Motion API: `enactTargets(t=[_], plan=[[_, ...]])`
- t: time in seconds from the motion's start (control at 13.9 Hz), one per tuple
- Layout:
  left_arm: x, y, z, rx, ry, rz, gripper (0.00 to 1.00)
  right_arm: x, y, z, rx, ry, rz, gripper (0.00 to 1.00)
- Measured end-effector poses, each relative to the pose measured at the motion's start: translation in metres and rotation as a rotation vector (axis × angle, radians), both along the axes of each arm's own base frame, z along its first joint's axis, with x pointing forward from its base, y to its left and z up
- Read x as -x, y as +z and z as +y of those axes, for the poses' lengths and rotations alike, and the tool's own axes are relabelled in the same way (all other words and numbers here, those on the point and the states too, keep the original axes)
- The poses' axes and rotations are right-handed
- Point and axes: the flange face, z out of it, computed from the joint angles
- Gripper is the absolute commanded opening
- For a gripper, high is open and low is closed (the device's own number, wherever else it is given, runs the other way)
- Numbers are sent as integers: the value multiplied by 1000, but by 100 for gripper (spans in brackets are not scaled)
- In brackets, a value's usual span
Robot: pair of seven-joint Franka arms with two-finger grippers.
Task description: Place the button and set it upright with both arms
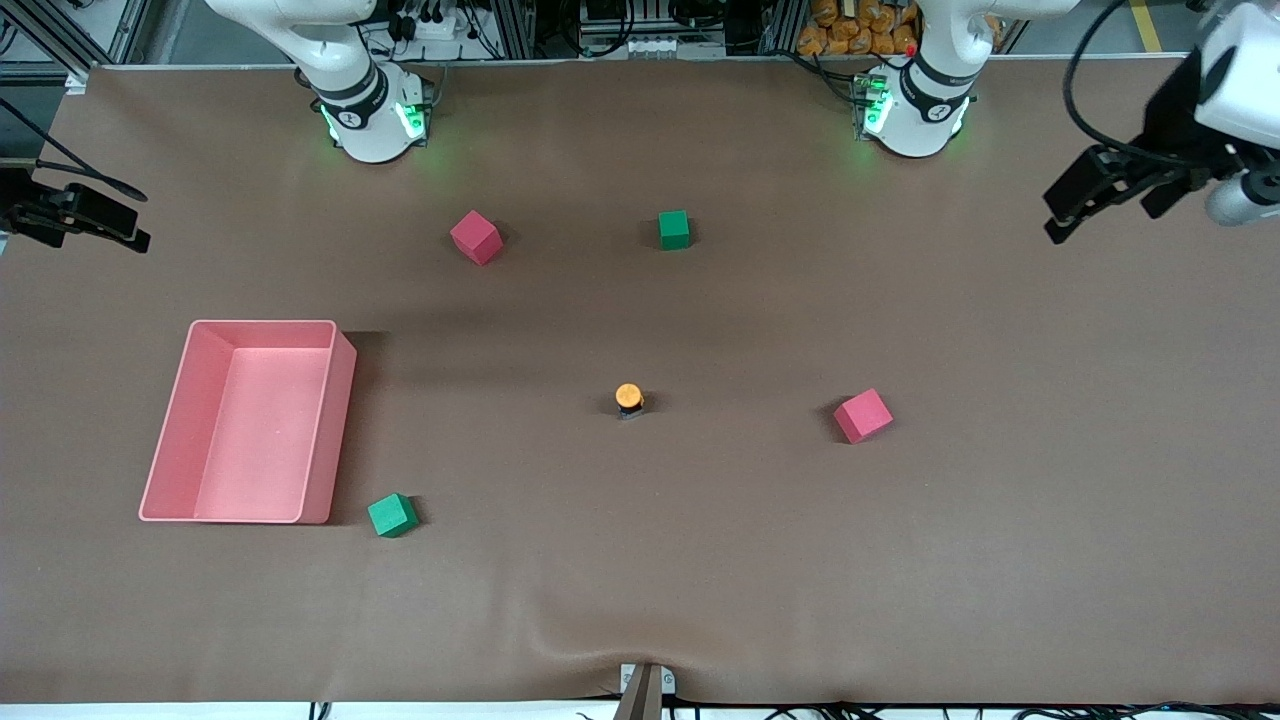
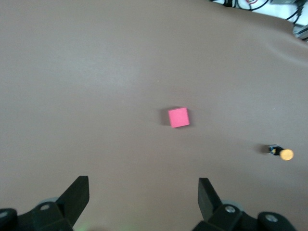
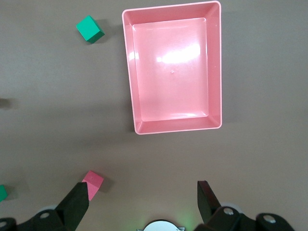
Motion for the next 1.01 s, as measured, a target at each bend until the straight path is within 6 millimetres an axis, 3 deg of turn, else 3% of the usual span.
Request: enactTargets(t=[0.5, 1.01], plan=[[-3, -6, 62, 17, -121, 37, 100, 0, 0, 0, 0, 0, 0, 100], [7, -44, 72, 16, -107, 119, 100, 1, -1, 0, -1, 0, 7, 100]])
